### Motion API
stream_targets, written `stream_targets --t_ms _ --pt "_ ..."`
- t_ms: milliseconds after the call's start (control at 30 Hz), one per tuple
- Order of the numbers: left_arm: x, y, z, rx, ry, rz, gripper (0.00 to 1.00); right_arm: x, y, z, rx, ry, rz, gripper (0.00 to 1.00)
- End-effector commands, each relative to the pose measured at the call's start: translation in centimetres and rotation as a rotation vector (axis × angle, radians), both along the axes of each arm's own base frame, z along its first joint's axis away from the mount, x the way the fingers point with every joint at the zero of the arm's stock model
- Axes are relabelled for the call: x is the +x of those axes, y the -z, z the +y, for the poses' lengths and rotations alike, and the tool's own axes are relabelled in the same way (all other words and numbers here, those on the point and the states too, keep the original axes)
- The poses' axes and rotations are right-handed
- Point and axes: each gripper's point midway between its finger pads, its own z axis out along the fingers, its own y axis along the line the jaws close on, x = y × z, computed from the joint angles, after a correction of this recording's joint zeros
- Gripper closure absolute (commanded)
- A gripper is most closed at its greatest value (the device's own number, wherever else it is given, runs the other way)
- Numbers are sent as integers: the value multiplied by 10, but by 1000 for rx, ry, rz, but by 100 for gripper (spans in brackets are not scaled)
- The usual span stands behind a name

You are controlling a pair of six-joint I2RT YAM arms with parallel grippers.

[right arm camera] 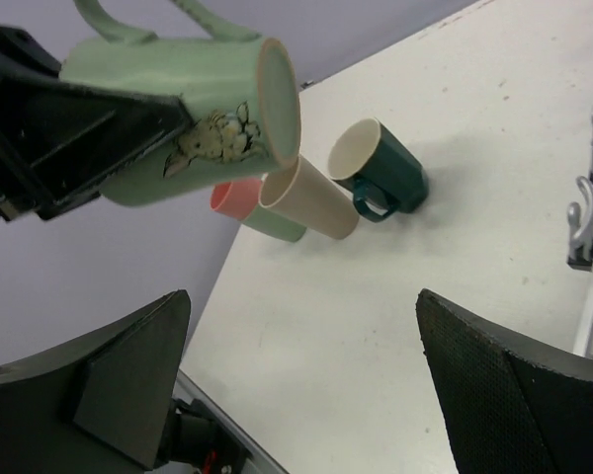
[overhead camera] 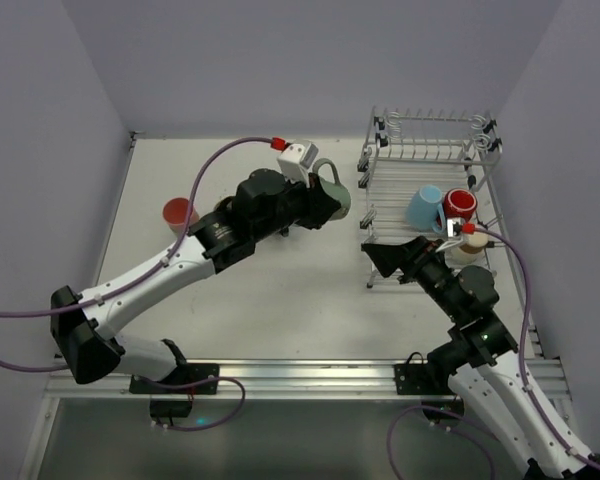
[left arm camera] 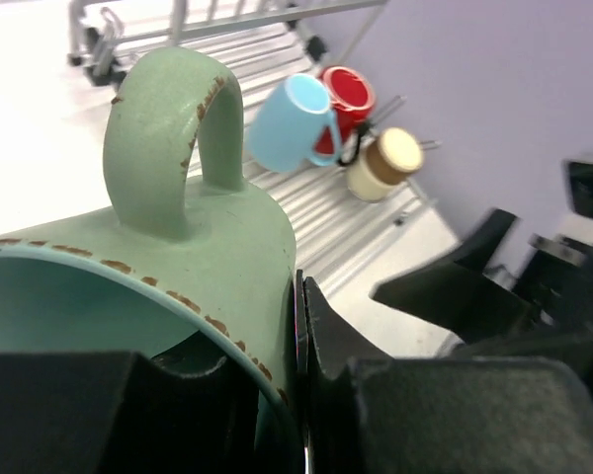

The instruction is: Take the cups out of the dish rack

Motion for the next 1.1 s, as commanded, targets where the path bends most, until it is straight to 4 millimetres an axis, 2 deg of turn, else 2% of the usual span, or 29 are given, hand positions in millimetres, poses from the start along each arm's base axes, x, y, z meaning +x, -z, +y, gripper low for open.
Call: stream_targets --t_ms 0,33,67,100,133,167,233,267,333,367,433,500,533,567,633,667,767,833,867,1067 --pt "33 8 3 178 -86 -48 100 -4 26 -14 -117 48 43 1" --pt "36 18 1 220 -83 -28 100 -7 19 -17 -127 52 16 1" --pt "48 24 -7 248 -101 -19 100 -9 16 -19 -135 57 8 1" --pt "52 29 -10 268 -107 -9 100 -12 19 -21 -152 55 20 1" --pt "57 26 -14 271 -109 -11 100 -14 13 -22 -162 52 3 1" --pt "74 49 -24 335 -135 14 100 -21 9 -24 -176 41 -15 1" --pt "79 47 -26 347 -144 8 100 -23 10 -25 -188 39 -16 1" --pt "85 60 -28 380 -157 20 100 -25 9 -26 -190 37 -21 1" --pt "92 62 -31 401 -165 18 100 -27 10 -27 -199 34 -23 1" --pt "97 76 -34 431 -169 31 100 -29 10 -27 -200 31 -27 1" --pt "103 80 -38 442 -174 34 100 -32 9 -28 -205 23 -40 1" --pt "110 98 -41 470 -173 61 100 -36 7 -28 -203 15 -49 1" --pt "115 97 -43 466 -175 61 100 -37 5 -27 -203 6 -56 1" --pt "121 109 -43 484 -184 79 100 -38 5 -26 -206 0 -57 1" --pt "127 114 -43 488 -189 89 100 -40 5 -25 -210 -14 -58 1" --pt "133 126 -42 501 -192 110 100 -40 5 -25 -214 -15 -57 1" --pt "142 139 -43 523 -198 123 100 -42 4 -28 -226 -8 -57 1" --pt "145 142 -43 537 -202 125 100 -44 0 -29 -225 -5 -72 1" --pt "149 152 -43 556 -205 136 100 -45 -1 -29 -225 -6 -76 1" --pt "156 183 -40 630 -223 162 100 -50 -11 -29 -219 -22 -104 1"
